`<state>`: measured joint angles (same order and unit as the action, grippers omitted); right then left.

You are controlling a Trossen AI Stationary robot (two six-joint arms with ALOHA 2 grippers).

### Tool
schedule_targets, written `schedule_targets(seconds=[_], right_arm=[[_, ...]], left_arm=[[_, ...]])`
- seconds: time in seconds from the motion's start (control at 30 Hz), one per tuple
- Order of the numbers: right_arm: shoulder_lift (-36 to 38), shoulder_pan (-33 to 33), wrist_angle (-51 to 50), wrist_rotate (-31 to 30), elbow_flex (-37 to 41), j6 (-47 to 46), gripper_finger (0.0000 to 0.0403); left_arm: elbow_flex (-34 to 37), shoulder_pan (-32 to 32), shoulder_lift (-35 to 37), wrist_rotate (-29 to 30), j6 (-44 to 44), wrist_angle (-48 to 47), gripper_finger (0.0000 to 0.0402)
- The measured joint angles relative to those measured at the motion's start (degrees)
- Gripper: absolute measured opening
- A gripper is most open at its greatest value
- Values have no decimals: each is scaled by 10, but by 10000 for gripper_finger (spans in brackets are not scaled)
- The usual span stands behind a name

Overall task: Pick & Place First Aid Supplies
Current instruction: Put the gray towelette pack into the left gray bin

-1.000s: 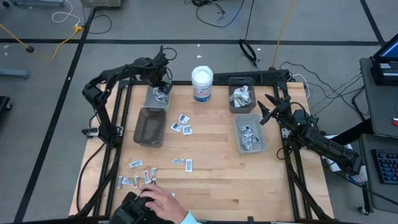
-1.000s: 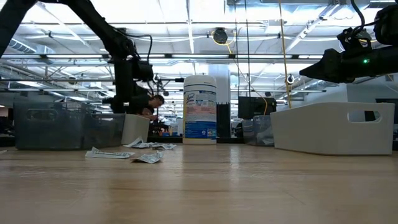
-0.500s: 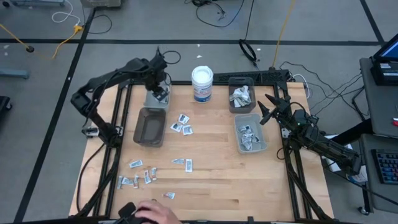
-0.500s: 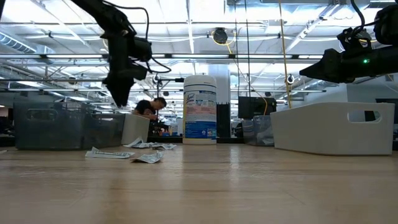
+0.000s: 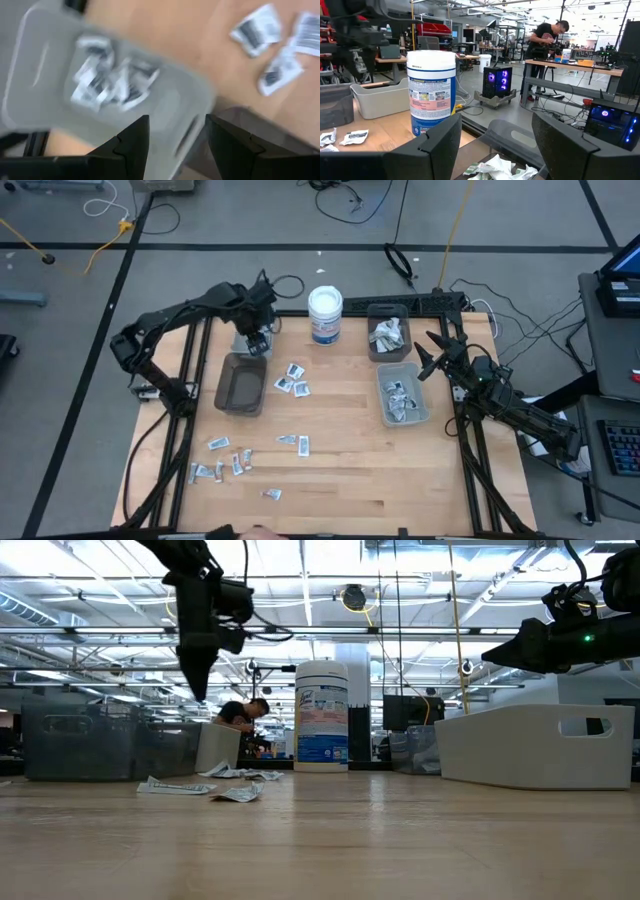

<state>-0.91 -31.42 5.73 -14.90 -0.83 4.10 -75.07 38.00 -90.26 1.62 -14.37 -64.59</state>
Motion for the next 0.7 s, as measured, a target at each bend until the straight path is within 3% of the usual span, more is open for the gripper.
schedule_targets(seconds=[0.7], right_arm=[[0,0,0,0,0,0,238]], left_arm=[[0,-235,-17,0,7,45,198]])
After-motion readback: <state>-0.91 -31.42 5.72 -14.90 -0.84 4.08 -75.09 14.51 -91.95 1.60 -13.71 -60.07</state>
